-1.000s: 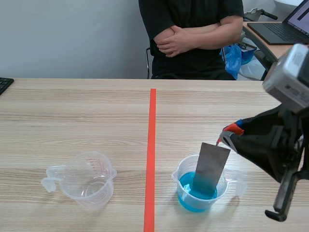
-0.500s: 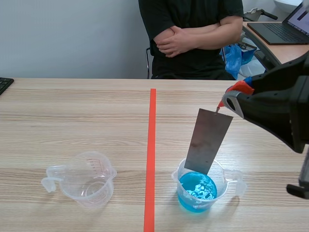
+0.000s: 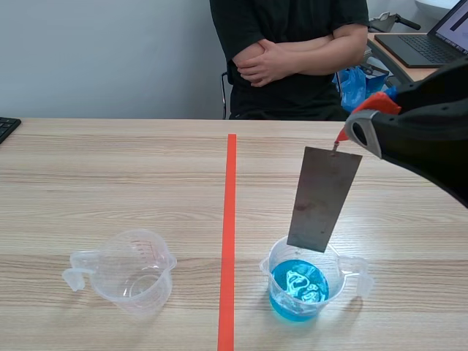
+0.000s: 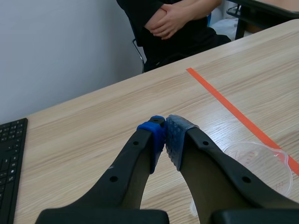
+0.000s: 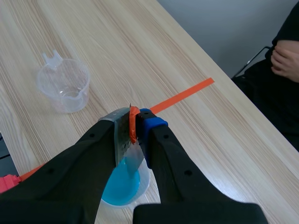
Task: Do the redox reaction experiment.
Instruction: 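Raise the plate and point at it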
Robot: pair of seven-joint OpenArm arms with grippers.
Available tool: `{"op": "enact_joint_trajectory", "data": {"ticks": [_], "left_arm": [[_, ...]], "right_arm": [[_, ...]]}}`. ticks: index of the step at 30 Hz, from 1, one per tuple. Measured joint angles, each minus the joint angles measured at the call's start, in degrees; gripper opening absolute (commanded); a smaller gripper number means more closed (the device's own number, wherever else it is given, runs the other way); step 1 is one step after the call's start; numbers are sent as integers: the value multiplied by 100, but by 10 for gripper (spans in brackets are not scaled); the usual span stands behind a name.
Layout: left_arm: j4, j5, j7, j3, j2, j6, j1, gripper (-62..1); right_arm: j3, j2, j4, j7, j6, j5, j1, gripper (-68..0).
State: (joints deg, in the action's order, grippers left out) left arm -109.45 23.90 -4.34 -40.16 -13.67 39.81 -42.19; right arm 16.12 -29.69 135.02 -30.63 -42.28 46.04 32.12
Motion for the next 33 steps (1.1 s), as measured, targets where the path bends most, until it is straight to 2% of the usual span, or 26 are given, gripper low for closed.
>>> {"op": "enact_joint_trajectory", "data": {"ticks": [10, 15, 19, 23, 26, 29, 33], "left_arm": [[0, -85, 72, 2, -33, 0, 0, -564], [24, -306, 179, 116, -326, 0, 0, -564], [101, -313, 214, 315, -540, 0, 0, -564], [153, -894, 201, 798, -756, 0, 0, -564], [247, -1062, 190, 1386, -931, 0, 15, -564], [376, -1541, 192, 1923, -984, 0, 177, -564], [704, -1725, 175, 2592, -981, 0, 669, -564]], "right_arm": [[0, 0, -2, -37, -11, 125, 0, -660], [0, 0, -2, -48, -11, 203, 0, -660], [0, 0, -2, -55, -11, 227, 0, -660], [0, 0, -2, -55, -11, 227, 0, -660], [0, 0, -2, -55, -11, 227, 0, -660], [0, 0, -2, -57, -11, 247, 0, -660], [0, 0, -2, -57, -11, 267, 0, -660]]}}
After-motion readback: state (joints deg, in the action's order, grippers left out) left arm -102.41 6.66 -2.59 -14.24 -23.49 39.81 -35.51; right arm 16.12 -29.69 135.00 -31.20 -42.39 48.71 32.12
